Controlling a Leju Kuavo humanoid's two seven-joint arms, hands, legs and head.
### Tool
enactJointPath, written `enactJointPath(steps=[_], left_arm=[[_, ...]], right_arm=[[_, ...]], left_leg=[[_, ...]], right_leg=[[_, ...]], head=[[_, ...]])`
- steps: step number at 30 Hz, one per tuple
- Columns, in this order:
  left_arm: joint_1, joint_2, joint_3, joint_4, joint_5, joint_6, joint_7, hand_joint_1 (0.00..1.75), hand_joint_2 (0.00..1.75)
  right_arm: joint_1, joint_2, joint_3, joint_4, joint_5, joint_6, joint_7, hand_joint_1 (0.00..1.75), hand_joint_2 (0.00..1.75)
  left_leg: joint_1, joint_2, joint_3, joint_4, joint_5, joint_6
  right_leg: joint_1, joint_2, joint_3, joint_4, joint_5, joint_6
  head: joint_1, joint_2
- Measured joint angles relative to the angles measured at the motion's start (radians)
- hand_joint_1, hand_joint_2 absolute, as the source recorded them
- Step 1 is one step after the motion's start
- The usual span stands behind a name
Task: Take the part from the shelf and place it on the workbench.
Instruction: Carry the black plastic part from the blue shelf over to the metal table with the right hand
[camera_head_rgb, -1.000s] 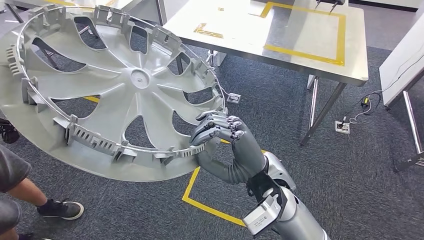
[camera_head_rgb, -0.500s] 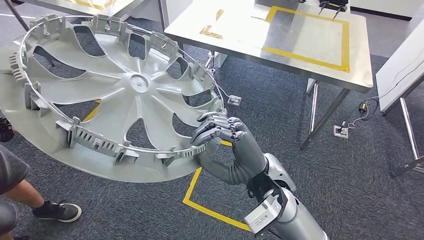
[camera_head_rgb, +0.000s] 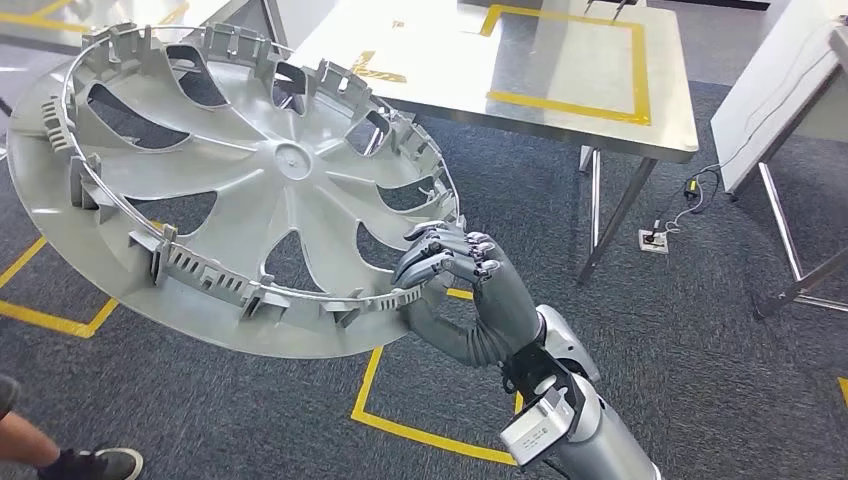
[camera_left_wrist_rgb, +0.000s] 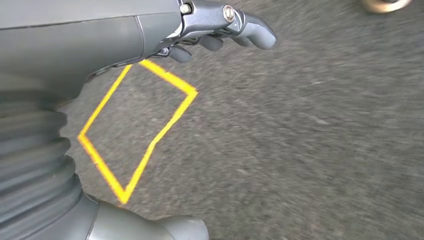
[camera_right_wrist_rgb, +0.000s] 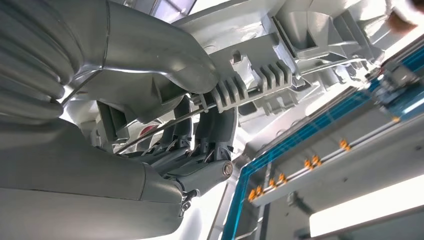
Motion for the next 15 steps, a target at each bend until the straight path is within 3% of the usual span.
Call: enactJointPath(steps=[2,3,4,5,6,7,9,10,12,13,15], left_arm=[[0.002,0.000,0.000,0.000,0.003,0.000,-0.002,0.00,1.75],[0.003,0.000,0.000,0.000,0.004,0.000,-0.002,0.00,1.75],[0.005,0.001,0.000,0.000,0.005,0.000,-0.003,0.00,1.75],[0.005,0.001,0.000,0.000,0.006,0.000,-0.003,0.00,1.75],[0.005,0.002,0.000,0.000,0.006,0.000,-0.004,0.00,1.75],[0.005,0.002,0.000,0.000,0.006,0.000,-0.004,0.00,1.75],[0.005,0.003,0.000,0.000,0.005,0.000,-0.005,0.00,1.75],[0.005,0.003,0.000,0.000,0.005,0.000,-0.005,0.00,1.75],[0.003,0.002,-0.001,0.000,0.005,0.000,-0.004,0.00,1.75],[0.003,0.002,-0.001,0.000,0.005,0.000,-0.004,0.00,1.75],[0.002,0.002,-0.001,0.000,0.005,0.000,-0.004,0.00,1.75]], right_arm=[[0.002,0.000,0.000,0.002,-0.002,-0.001,-0.002,1.75,1.75],[0.005,0.000,0.000,0.003,-0.003,-0.001,-0.003,1.75,1.75],[0.009,0.000,0.000,0.003,-0.004,-0.002,-0.003,1.75,1.75],[0.013,0.000,0.000,0.003,-0.004,-0.002,-0.002,1.75,1.75],[0.016,0.000,0.000,0.003,-0.004,-0.002,-0.002,1.75,1.75],[0.018,0.000,0.000,0.003,-0.004,-0.003,-0.002,1.75,1.75],[0.017,0.000,0.000,0.003,-0.005,-0.004,-0.003,1.75,1.75],[0.017,0.000,0.000,0.003,-0.005,-0.005,-0.003,1.75,1.75],[0.018,0.000,0.000,0.003,-0.005,-0.006,-0.004,1.75,1.75],[0.018,0.000,-0.001,0.003,-0.005,-0.006,-0.004,1.75,1.75],[0.016,0.000,-0.002,0.003,-0.005,-0.006,-0.005,1.75,1.75]], left_leg=[[0.002,-0.034,-0.067,0.130,-0.054,-0.006],[0.003,-0.038,-0.100,0.184,-0.067,-0.007],[0.003,-0.039,-0.120,0.209,-0.061,-0.008],[0.003,-0.041,-0.121,0.192,-0.035,-0.009],[0.004,-0.048,-0.103,0.139,0.007,-0.008],[0.007,-0.065,-0.076,0.069,0.047,-0.008],[0.011,-0.106,-0.028,-0.040,0.087,-0.005],[0.012,-0.118,-0.019,-0.060,0.087,-0.002],[0.010,-0.107,-0.016,-0.064,0.082,0.010],[0.010,-0.099,-0.013,-0.066,0.082,0.018],[0.012,-0.083,-0.005,-0.073,0.082,0.031]], right_leg=[[-0.002,0.021,0.004,0.000,-0.003,-0.006],[-0.002,0.035,0.006,0.000,-0.005,-0.007],[-0.003,0.049,0.009,0.001,-0.007,-0.006],[-0.004,0.063,0.013,0.002,-0.010,-0.004],[-0.005,0.077,0.018,0.003,-0.014,0.000],[-0.007,0.089,0.022,0.005,-0.019,0.004],[-0.009,0.112,0.021,0.013,-0.027,0.016],[-0.010,0.123,0.018,0.014,-0.028,0.023],[-0.013,0.140,0.013,0.012,-0.027,0.036],[-0.013,0.133,0.013,0.015,-0.030,0.042],[-0.011,0.087,-0.013,0.070,-0.060,0.052]], head=[[-0.003,0.000],[-0.003,0.000],[-0.003,0.000],[-0.003,0.000],[-0.003,0.000],[-0.003,0.000],[-0.005,0.000],[-0.005,0.000],[-0.006,0.000],[-0.005,0.000],[0.001,0.000]])
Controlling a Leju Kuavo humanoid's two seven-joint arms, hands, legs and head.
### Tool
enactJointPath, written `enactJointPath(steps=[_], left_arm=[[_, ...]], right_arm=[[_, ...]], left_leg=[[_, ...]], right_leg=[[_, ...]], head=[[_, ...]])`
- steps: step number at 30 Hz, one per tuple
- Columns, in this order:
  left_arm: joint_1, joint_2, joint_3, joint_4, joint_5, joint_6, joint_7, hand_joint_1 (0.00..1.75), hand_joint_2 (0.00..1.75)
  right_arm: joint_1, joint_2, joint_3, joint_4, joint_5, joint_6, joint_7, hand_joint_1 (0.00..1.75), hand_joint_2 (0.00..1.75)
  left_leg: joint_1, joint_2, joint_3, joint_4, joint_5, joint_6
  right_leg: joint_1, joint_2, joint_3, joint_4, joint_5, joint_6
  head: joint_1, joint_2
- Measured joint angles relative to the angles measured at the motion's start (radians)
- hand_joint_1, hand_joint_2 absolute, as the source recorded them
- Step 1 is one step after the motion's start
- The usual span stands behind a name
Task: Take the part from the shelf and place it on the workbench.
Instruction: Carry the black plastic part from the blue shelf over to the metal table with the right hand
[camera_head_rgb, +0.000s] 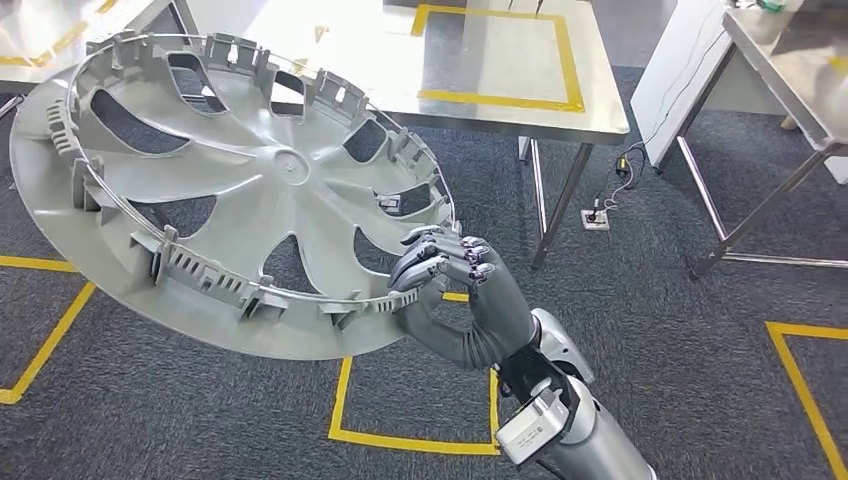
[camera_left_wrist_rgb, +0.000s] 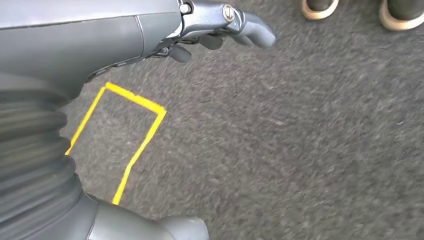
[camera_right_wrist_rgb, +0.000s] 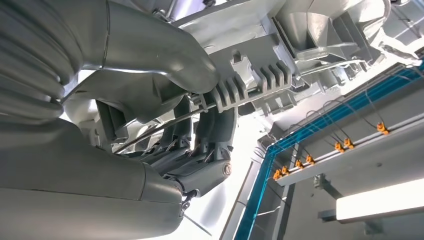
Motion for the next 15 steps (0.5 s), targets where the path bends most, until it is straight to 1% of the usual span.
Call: enactJointPath(steps=[1,2,3,4,5,6,7,8,9,10,11,13,14,15], left_arm=[[0.001,0.000,0.000,0.000,0.000,0.000,0.000,0.00,1.75],[0.002,0.001,0.000,0.000,0.000,0.000,0.000,0.00,1.75],[0.003,0.001,0.000,0.000,0.000,0.000,0.000,0.00,1.75],[0.005,0.001,0.000,0.000,0.000,0.000,0.000,0.00,1.75],[0.005,0.001,0.000,0.000,0.000,0.000,0.001,0.00,1.75],[0.005,0.001,0.000,0.000,0.000,0.000,0.001,0.00,1.75],[0.005,0.001,0.000,0.000,0.000,0.000,0.001,0.00,1.75],[0.004,0.001,0.000,0.000,0.000,0.000,0.000,0.00,1.75],[0.003,0.000,0.000,0.000,0.001,0.000,0.000,0.00,1.75],[0.003,0.000,0.000,0.000,0.001,0.000,0.000,0.00,1.75],[0.003,0.000,0.000,0.000,0.002,0.000,-0.001,0.00,1.75],[0.002,-0.001,0.000,0.000,0.003,-0.001,-0.001,0.00,1.75],[0.001,-0.001,0.000,0.000,0.003,-0.001,-0.001,0.00,1.75],[0.000,-0.001,0.000,0.000,0.003,-0.002,-0.001,0.00,1.75]], right_arm=[[-0.001,0.000,0.000,0.000,-0.001,0.000,0.000,1.75,1.75],[-0.001,0.000,0.000,0.000,-0.003,0.000,-0.001,1.75,1.75],[-0.001,0.000,0.000,0.000,-0.006,0.000,-0.001,1.75,1.75],[0.000,0.000,0.000,0.001,-0.008,0.000,-0.002,1.75,1.75],[0.000,0.000,0.000,0.001,-0.011,0.000,-0.001,1.75,1.75],[0.000,0.000,0.000,0.001,-0.012,0.000,-0.001,1.75,1.75],[0.000,0.000,0.000,0.002,-0.012,0.000,0.000,1.75,1.75],[0.000,0.000,0.000,0.002,-0.013,-0.001,0.000,1.75,1.75],[-0.001,0.000,0.000,0.002,-0.014,-0.002,-0.001,1.75,1.75],[-0.001,0.000,0.000,0.002,-0.015,-0.002,-0.001,1.75,1.75],[-0.001,0.000,0.000,0.002,-0.016,-0.003,-0.002,1.75,1.75],[0.000,0.000,0.000,0.002,-0.018,-0.004,-0.001,1.75,1.75],[0.000,0.000,0.000,0.002,-0.018,-0.005,-0.001,1.75,1.75],[0.000,0.000,0.000,0.002,-0.019,-0.005,0.000,1.75,1.75]], left_leg=[[-0.001,0.007,0.003,-0.001,-0.002,0.005],[-0.002,0.014,0.004,-0.001,-0.004,0.008],[-0.003,0.021,0.006,-0.001,-0.007,0.010],[-0.003,0.027,0.008,-0.001,-0.010,0.010],[-0.004,0.031,0.012,-0.001,-0.013,0.009],[-0.004,0.034,0.017,-0.001,-0.017,0.007],[-0.004,0.036,0.023,-0.001,-0.021,0.005],[-0.005,0.037,0.027,0.000,-0.026,0.002],[-0.006,0.038,0.030,0.000,-0.029,-0.002],[-0.007,0.039,0.032,0.000,-0.032,-0.007],[-0.008,0.040,0.033,-0.002,-0.034,-0.013],[-0.008,0.043,0.040,-0.005,-0.038,-0.024],[-0.008,0.043,0.038,0.006,-0.046,-0.029],[-0.009,0.042,0.025,0.037,-0.063,-0.033]], right_leg=[[0.001,-0.030,-0.029,0.058,-0.026,0.004],[0.000,-0.048,-0.069,0.128,-0.054,0.007],[-0.001,-0.056,-0.105,0.189,-0.071,0.010],[-0.002,-0.059,-0.128,0.221,-0.070,0.011],[-0.003,-0.061,-0.132,0.216,-0.050,0.011],[-0.002,-0.062,-0.114,0.169,-0.014,0.008],[-0.001,-0.064,-0.081,0.097,0.028,0.003],[0.002,-0.067,-0.047,0.027,0.055,-0.004],[0.006,-0.069,-0.022,-0.026,0.072,-0.010],[0.009,-0.071,-0.008,-0.055,0.076,-0.017],[0.013,-0.071,-0.005,-0.063,0.070,-0.022],[0.010,-0.069,0.001,-0.071,0.070,-0.032],[0.007,-0.069,0.008,-0.076,0.070,-0.038],[0.003,-0.069,0.016,-0.082,0.070,-0.044]], head=[[0.003,0.000],[0.006,0.000],[0.006,0.000],[0.006,0.000],[0.006,0.000],[0.006,0.000],[0.006,0.000],[0.006,0.000],[0.006,0.000],[0.006,0.000],[0.006,0.000],[0.007,0.000],[0.005,0.000],[0.002,0.000]])
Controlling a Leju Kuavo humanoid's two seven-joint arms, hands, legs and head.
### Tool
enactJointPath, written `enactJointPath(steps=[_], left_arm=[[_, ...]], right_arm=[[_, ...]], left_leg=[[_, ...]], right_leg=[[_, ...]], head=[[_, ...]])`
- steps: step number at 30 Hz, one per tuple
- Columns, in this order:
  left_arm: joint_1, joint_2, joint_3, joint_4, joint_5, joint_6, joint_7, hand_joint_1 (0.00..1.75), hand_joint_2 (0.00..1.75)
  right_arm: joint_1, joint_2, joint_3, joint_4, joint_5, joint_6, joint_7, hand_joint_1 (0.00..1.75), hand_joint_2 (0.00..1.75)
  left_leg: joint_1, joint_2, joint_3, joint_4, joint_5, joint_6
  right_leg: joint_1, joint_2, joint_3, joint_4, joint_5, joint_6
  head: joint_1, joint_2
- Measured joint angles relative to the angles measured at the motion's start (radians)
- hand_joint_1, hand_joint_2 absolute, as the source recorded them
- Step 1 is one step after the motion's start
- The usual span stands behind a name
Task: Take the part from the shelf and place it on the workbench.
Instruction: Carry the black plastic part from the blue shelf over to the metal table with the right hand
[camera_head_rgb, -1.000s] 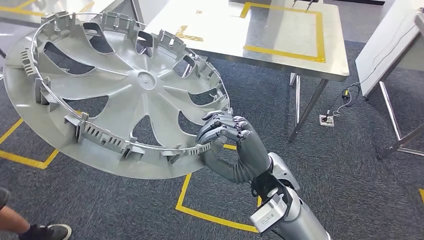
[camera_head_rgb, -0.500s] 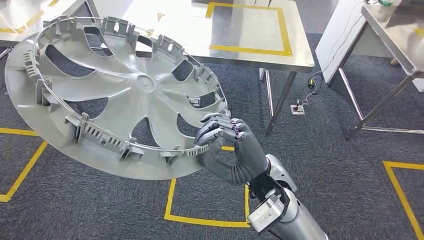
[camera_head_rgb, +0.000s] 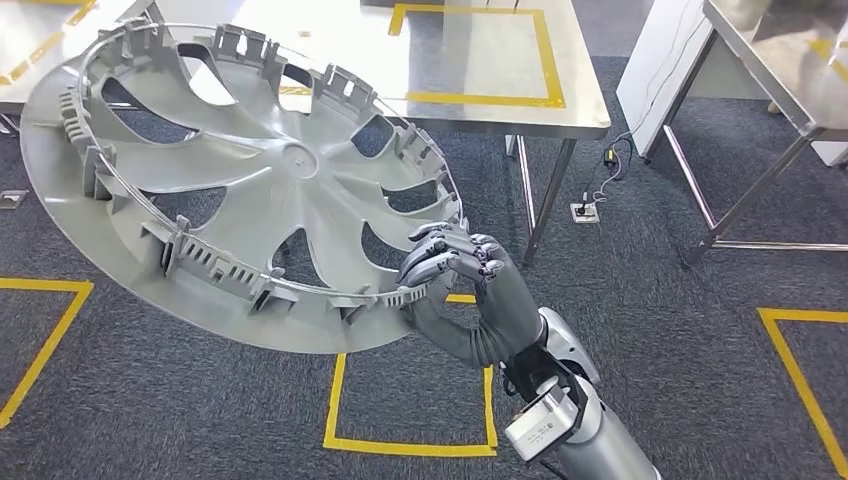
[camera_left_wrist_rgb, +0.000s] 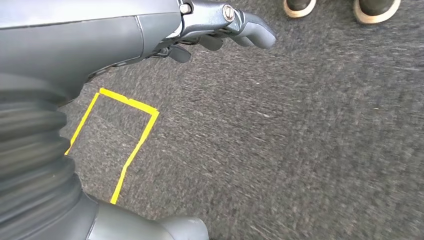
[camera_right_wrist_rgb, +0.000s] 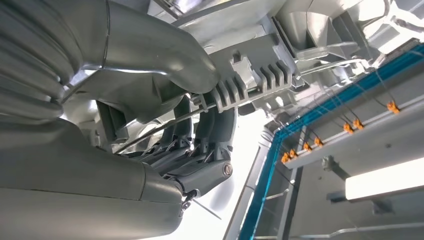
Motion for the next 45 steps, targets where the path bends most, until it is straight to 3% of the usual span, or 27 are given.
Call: enactJointPath(steps=[3,4,5,7,9,11,13,15,18,19,20,21,23,25,27,30,31,33,34,35,36,37,38,40,41,45], left_arm=[[0.001,0.000,0.000,0.000,0.000,-0.002,0.000,0.00,1.75],[0.003,0.001,0.000,0.000,0.000,-0.002,0.000,0.00,1.75],[0.004,0.001,0.000,0.000,0.000,-0.002,0.001,0.00,1.75],[0.004,0.003,0.000,0.000,0.000,-0.003,0.001,0.00,1.75],[0.002,0.003,0.000,0.001,0.001,-0.003,0.001,0.00,1.75],[0.002,0.002,0.000,0.001,0.001,-0.004,0.002,0.00,1.75],[0.002,0.001,0.000,0.001,0.002,-0.005,0.004,0.00,1.75],[0.002,0.001,0.000,0.001,0.002,-0.005,0.004,0.00,1.75],[0.001,0.001,0.000,0.001,0.002,-0.005,0.004,0.00,1.75],[0.001,0.001,0.000,0.001,0.002,-0.005,0.004,0.00,1.75],[0.002,0.001,0.000,0.001,0.002,-0.005,0.004,0.00,1.75],[0.001,0.001,0.000,0.001,0.002,-0.005,0.004,0.00,1.75],[0.001,0.001,0.000,0.001,0.002,-0.005,0.004,0.00,1.75],[0.000,-0.001,0.000,0.001,0.002,-0.005,0.005,0.00,1.75],[0.000,-0.002,0.000,0.002,0.002,-0.005,0.007,0.00,1.75],[-0.001,-0.003,0.000,0.001,0.002,-0.005,0.009,0.00,1.75],[-0.002,-0.003,0.000,0.001,0.002,-0.005,0.009,0.00,1.75],[0.000,-0.003,0.000,0.001,0.003,-0.005,0.009,0.00,1.75],[0.002,-0.003,0.000,0.001,0.004,-0.005,0.009,0.00,1.75],[0.004,-0.002,0.000,0.001,0.005,-0.005,0.009,0.00,1.75],[0.005,-0.002,0.000,0.001,0.006,-0.005,0.009,0.00,1.75],[0.005,-0.001,0.000,0.001,0.007,-0.005,0.008,0.00,1.75],[0.005,0.001,0.000,0.001,0.007,-0.005,0.007,0.00,1.75],[0.004,0.002,0.000,0.001,0.007,-0.005,0.007,0.00,1.75],[0.004,0.002,0.000,0.002,0.007,-0.005,0.006,0.00,1.75],[0.007,0.002,0.000,0.002,0.010,-0.005,0.005,0.00,1.75]], right_arm=[[0.001,0.000,0.000,0.001,-0.001,-0.001,0.000,1.75,1.75],[0.001,0.000,0.000,0.002,-0.001,-0.001,0.000,1.75,1.75],[0.002,0.000,0.000,0.003,-0.001,-0.001,0.000,1.75,1.75],[0.002,0.000,0.000,0.006,-0.001,-0.001,0.000,1.75,1.75],[0.001,0.000,0.000,0.009,-0.001,-0.002,0.000,1.75,1.75],[0.000,0.000,0.000,0.010,-0.001,-0.003,-0.001,1.75,1.75],[-0.001,0.000,0.000,0.011,-0.001,-0.004,-0.001,1.75,1.75],[-0.001,0.000,0.000,0.012,-0.001,-0.004,0.000,1.75,1.75],[-0.002,0.000,0.000,0.014,-0.001,-0.005,-0.001,1.75,1.75],[-0.001,0.000,0.000,0.016,0.000,-0.006,-0.001,1.75,1.75],[-0.001,0.000,0.000,0.017,0.000,-0.006,-0.001,1.75,1.75],[-0.001,0.000,0.000,0.018,0.000,-0.007,0.000,1.75,1.75],[-0.001,0.000,0.000,0.019,0.001,-0.007,0.000,1.75,1.75],[-0.005,0.000,0.000,0.019,0.002,-0.007,0.000,1.75,1.75],[-0.009,0.000,0.000,0.019,0.003,-0.007,-0.001,1.75,1.75],[-0.016,0.000,0.000,0.018,0.005,-0.004,0.000,1.75,1.75],[-0.018,0.000,0.000,0.019,0.005,-0.002,0.000,1.75,1.75],[-0.022,0.000,0.000,0.021,0.005,0.001,0.000,1.75,1.75],[-0.021,0.000,0.000,0.022,0.005,0.003,-0.001,1.75,1.75],[-0.021,0.000,0.000,0.024,0.005,0.004,-0.001,1.75,1.75],[-0.021,0.000,0.000,0.026,0.005,0.006,-0.001,1.75,1.75],[-0.020,0.000,0.000,0.027,0.005,0.007,0.000,1.75,1.75],[-0.020,0.000,0.000,0.028,0.005,0.008,0.000,1.75,1.75],[-0.021,0.000,0.000,0.029,0.003,0.008,0.000,1.75,1.75],[-0.022,0.000,0.001,0.029,0.002,0.008,0.000,1.75,1.75],[-0.023,0.000,0.002,0.029,0.001,0.009,0.000,1.75,1.75]], left_leg=[[0.003,-0.002,-0.099,0.181,-0.072,-0.009],[0.004,-0.002,-0.127,0.222,-0.076,-0.012],[0.005,-0.002,-0.139,0.229,-0.061,-0.014],[0.009,-0.002,-0.107,0.130,0.018,-0.016],[0.010,-0.004,-0.055,0.011,0.069,-0.013],[0.007,-0.007,-0.039,-0.026,0.069,0.000],[0.006,-0.007,-0.040,-0.028,0.068,0.017],[0.008,-0.007,-0.037,-0.030,0.067,0.031],[0.007,-0.006,-0.034,-0.030,0.062,0.042],[0.006,-0.006,-0.032,-0.030,0.060,0.043],[0.006,-0.006,-0.030,-0.030,0.058,0.044],[0.005,-0.006,-0.027,-0.030,0.055,0.043],[0.005,-0.008,-0.016,-0.030,0.047,0.039],[0.003,-0.009,-0.011,-0.030,0.041,0.030],[0.002,-0.007,-0.009,-0.033,0.038,0.017],[0.002,-0.003,-0.013,-0.015,0.022,0.002],[0.001,-0.003,-0.031,0.025,0.003,-0.002],[0.003,-0.004,-0.101,0.157,-0.052,-0.007],[0.003,-0.004,-0.137,0.218,-0.069,-0.010],[0.003,-0.004,-0.160,0.248,-0.067,-0.011],[0.004,-0.004,-0.163,0.240,-0.044,-0.011],[0.004,-0.003,-0.146,0.191,-0.004,-0.011],[0.005,-0.003,-0.116,0.118,0.041,-0.010],[0.004,-0.004,-0.062,0.001,0.084,-0.004],[0.004,-0.005,-0.050,-0.025,0.086,0.002],[0.003,-0.008,-0.041,-0.034,0.071,0.031]], right_leg=[[-0.003,0.000,0.012,-0.003,-0.008,-0.011],[-0.003,0.002,0.015,-0.002,-0.011,-0.012],[-0.004,0.004,0.019,0.000,-0.015,-0.010],[-0.006,0.008,0.030,0.004,-0.026,-0.003],[-0.005,0.010,0.035,0.014,-0.039,0.009],[-0.001,0.012,0.033,0.019,-0.046,0.021],[-0.003,0.012,0.033,0.019,-0.049,0.031],[-0.005,0.009,0.018,0.056,-0.072,0.041],[-0.006,0.005,-0.081,0.238,-0.149,0.049],[-0.006,0.005,-0.112,0.287,-0.158,0.049],[-0.006,0.005,-0.128,0.303,-0.149,0.048],[-0.006,0.005,-0.123,0.279,-0.121,0.045],[-0.003,0.003,-0.068,0.149,-0.044,0.034],[0.004,0.000,-0.021,0.043,-0.009,0.023],[0.011,0.001,-0.014,0.023,-0.014,0.016],[0.002,0.004,0.002,0.009,-0.014,0.000],[-0.002,0.003,0.010,0.005,-0.015,-0.006],[-0.002,0.002,0.020,0.003,-0.023,-0.014],[-0.002,0.002,0.024,0.004,-0.027,-0.015],[-0.002,0.003,0.029,0.004,-0.032,-0.015],[-0.002,0.004,0.035,0.004,-0.037,-0.014],[-0.003,0.006,0.043,0.005,-0.042,-0.011],[-0.003,0.006,0.051,0.007,-0.049,-0.008],[0.000,0.007,0.058,0.013,-0.062,0.003],[0.003,0.008,0.058,0.014,-0.066,0.008],[0.002,0.006,0.056,0.027,-0.083,0.029]], head=[[-0.006,0.000],[-0.006,0.000],[-0.006,0.000],[-0.006,0.000],[-0.007,0.000],[-0.007,0.000],[-0.006,0.000],[-0.004,0.000],[0.002,0.000],[0.002,0.000],[0.002,0.000],[0.003,0.000],[0.003,0.000],[0.003,0.000],[0.003,0.000],[0.000,0.000],[-0.002,0.000],[-0.007,0.000],[-0.006,0.000],[-0.007,0.000],[-0.007,0.000],[-0.007,0.000],[-0.007,0.000],[-0.008,0.000],[-0.008,0.000],[-0.003,0.000]])
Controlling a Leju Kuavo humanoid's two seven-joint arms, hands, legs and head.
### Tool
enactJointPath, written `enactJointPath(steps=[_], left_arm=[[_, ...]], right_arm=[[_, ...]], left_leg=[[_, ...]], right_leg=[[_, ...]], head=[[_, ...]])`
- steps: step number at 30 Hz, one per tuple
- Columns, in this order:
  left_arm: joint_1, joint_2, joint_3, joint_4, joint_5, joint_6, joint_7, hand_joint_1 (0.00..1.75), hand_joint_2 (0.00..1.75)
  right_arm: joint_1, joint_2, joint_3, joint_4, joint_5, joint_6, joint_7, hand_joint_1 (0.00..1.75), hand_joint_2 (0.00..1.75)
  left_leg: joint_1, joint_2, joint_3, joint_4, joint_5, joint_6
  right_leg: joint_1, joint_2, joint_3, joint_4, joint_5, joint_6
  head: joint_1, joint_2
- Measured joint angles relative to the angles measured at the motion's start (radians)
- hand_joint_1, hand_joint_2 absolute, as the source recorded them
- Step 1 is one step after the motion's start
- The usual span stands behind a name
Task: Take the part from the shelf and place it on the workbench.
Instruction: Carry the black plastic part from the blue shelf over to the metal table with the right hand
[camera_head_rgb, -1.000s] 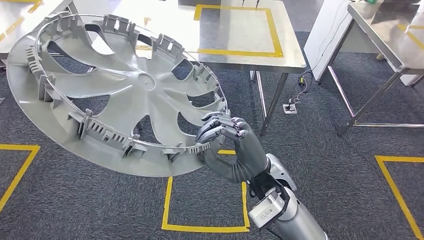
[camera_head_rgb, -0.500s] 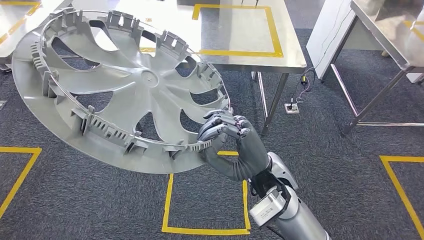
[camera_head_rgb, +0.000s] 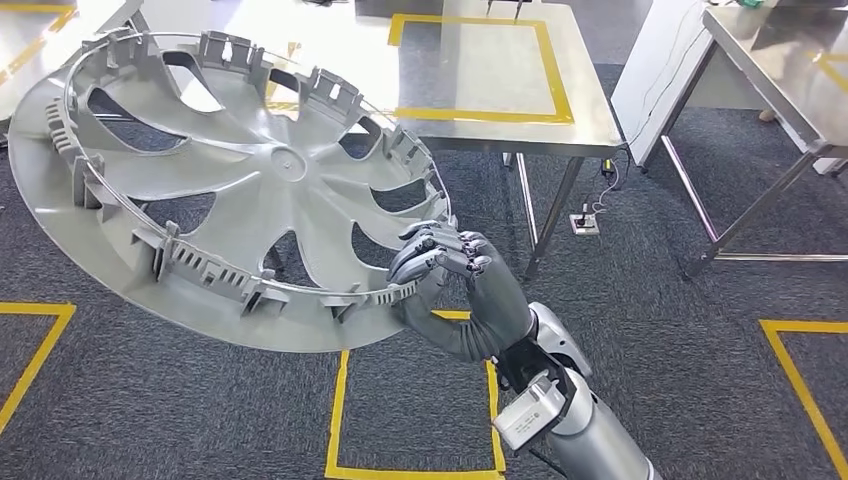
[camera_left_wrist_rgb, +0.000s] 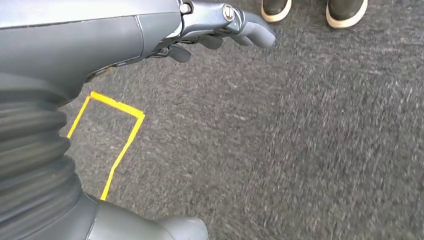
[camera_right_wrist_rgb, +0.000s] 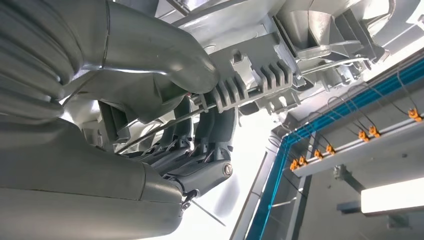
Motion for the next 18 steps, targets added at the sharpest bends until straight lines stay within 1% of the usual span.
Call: enactJointPath(steps=[1,2,3,4,5,6,7,8,9,10,11,12,13,15,16,17,18], left_arm=[[0.000,0.000,0.000,0.000,0.000,0.000,-0.002,0.00,1.75],[-0.001,0.000,0.000,0.000,0.000,0.000,-0.004,0.00,1.75],[-0.002,0.001,0.000,0.000,0.000,0.000,-0.006,0.00,1.75],[-0.001,0.001,0.000,0.000,0.000,0.000,-0.007,0.00,1.75],[-0.001,0.001,0.000,0.000,0.000,0.000,-0.008,0.00,1.75],[0.000,0.001,0.000,0.000,0.001,0.000,-0.008,0.00,1.75],[0.000,0.001,0.000,0.000,0.001,0.000,-0.009,0.00,1.75],[0.000,0.001,0.000,0.000,0.001,0.000,-0.010,0.00,1.75],[-0.001,0.000,0.000,0.000,0.001,0.000,-0.010,0.00,1.75],[-0.001,0.000,0.000,0.000,0.001,0.000,-0.010,0.00,1.75],[-0.002,0.000,0.000,0.000,0.001,-0.001,-0.011,0.00,1.75],[-0.003,-0.001,0.000,0.000,0.001,-0.001,-0.011,0.00,1.75],[-0.003,-0.001,0.000,0.000,0.001,-0.001,-0.011,0.00,1.75],[-0.005,-0.001,0.000,0.000,0.001,-0.001,-0.011,0.00,1.75],[-0.006,0.000,0.000,0.000,0.001,-0.001,-0.012,0.00,1.75],[-0.007,0.000,0.000,-0.001,0.001,-0.001,-0.013,0.00,1.75],[-0.007,0.000,0.000,-0.001,0.001,-0.001,-0.013,0.00,1.75]], right_arm=[[-0.001,0.000,0.000,0.000,0.000,0.000,0.000,1.75,1.75],[-0.001,0.000,0.001,0.000,-0.001,0.000,0.000,1.75,1.75],[0.000,0.000,0.001,0.000,-0.002,0.000,0.000,1.75,1.75],[0.001,0.000,0.001,0.000,-0.004,0.000,0.000,1.75,1.75],[0.002,0.000,0.001,0.001,-0.005,0.000,-0.001,1.75,1.75],[0.003,0.000,0.001,0.001,-0.006,0.000,0.000,1.75,1.75],[0.004,0.000,0.001,0.001,-0.006,0.000,0.000,1.75,1.75],[0.004,0.000,0.001,0.002,-0.006,0.000,0.000,1.75,1.75],[0.004,0.000,0.001,0.002,-0.006,0.000,0.000,1.75,1.75],[0.003,0.000,0.001,0.002,-0.006,0.000,0.000,1.75,1.75],[0.003,0.000,0.001,0.002,-0.006,0.000,-0.001,1.75,1.75],[0.003,0.000,0.001,0.002,-0.007,-0.001,-0.001,1.75,1.75],[0.002,0.000,0.001,0.002,-0.007,-0.001,-0.001,1.75,1.75],[0.003,0.000,0.001,0.002,-0.006,-0.001,0.000,1.75,1.75],[0.004,0.001,0.001,0.002,-0.006,-0.001,0.000,1.75,1.75],[0.004,0.001,0.001,0.001,-0.006,-0.002,0.000,1.75,1.75],[0.004,0.002,0.001,0.001,-0.006,-0.002,0.000,1.75,1.75]], left_leg=[[0.002,0.000,0.004,-0.002,-0.002,0.006],[0.002,0.000,0.008,-0.003,-0.005,0.011],[0.002,0.000,0.011,-0.003,-0.009,0.014],[0.002,0.000,0.014,-0.002,-0.013,0.015],[0.001,0.000,0.018,-0.002,-0.018,0.015],[0.001,0.000,0.025,-0.002,-0.023,0.015],[0.001,-0.001,0.033,-0.002,-0.029,0.013],[0.001,-0.002,0.043,-0.002,-0.035,0.011],[0.001,-0.002,0.049,-0.002,-0.041,0.008],[0.000,-0.003,0.055,-0.002,-0.047,0.003],[-0.001,-0.003,0.057,-0.002,-0.052,-0.002],[-0.002,-0.002,0.057,-0.004,-0.055,-0.008],[-0.002,-0.002,0.061,-0.007,-0.058,-0.014],[-0.002,0.001,0.065,-0.003,-0.067,-0.025],[-0.002,0.002,0.057,0.022,-0.081,-0.029],[-0.003,0.002,0.034,0.070,-0.102,-0.032],[-0.003,0.002,-0.003,0.138,-0.128,-0.035]], right_leg=[[-0.001,-0.001,-0.015,0.032,-0.017,0.006],[-0.003,-0.003,-0.044,0.088,-0.041,0.010],[-0.003,-0.003,-0.086,0.160,-0.068,0.014],[-0.004,-0.003,-0.131,0.231,-0.089,0.016],[-0.004,-0.003,-0.166,0.279,-0.093,0.016],[-0.004,-0.003,-0.184,0.289,-0.076,0.015],[-0.004,-0.003,-0.178,0.256,-0.038,0.013],[-0.004,-0.003,-0.155,0.190,0.012,0.008],[-0.001,-0.004,-0.127,0.117,0.053,0.001],[0.002,-0.005,-0.102,0.055,0.078,-0.005],[0.005,-0.006,-0.086,0.014,0.089,-0.010],[0.008,-0.005,-0.081,0.000,0.084,-0.014],[0.010,-0.004,-0.080,-0.005,0.079,-0.017],[0.004,-0.002,-0.067,-0.014,0.076,-0.026],[0.000,-0.003,-0.058,-0.019,0.074,-0.032],[-0.004,-0.004,-0.048,-0.023,0.070,-0.036],[-0.003,-0.004,-0.041,-0.024,0.065,-0.041]], head=[[0.002,0.000],[0.004,0.000],[0.006,0.000],[0.007,0.000],[0.007,0.000],[0.007,0.000],[0.007,0.000],[0.007,0.000],[0.007,0.000],[0.008,0.000],[0.007,0.000],[0.008,0.000],[0.008,0.000],[0.007,0.000],[0.005,0.000],[0.002,0.000],[0.000,0.000]])
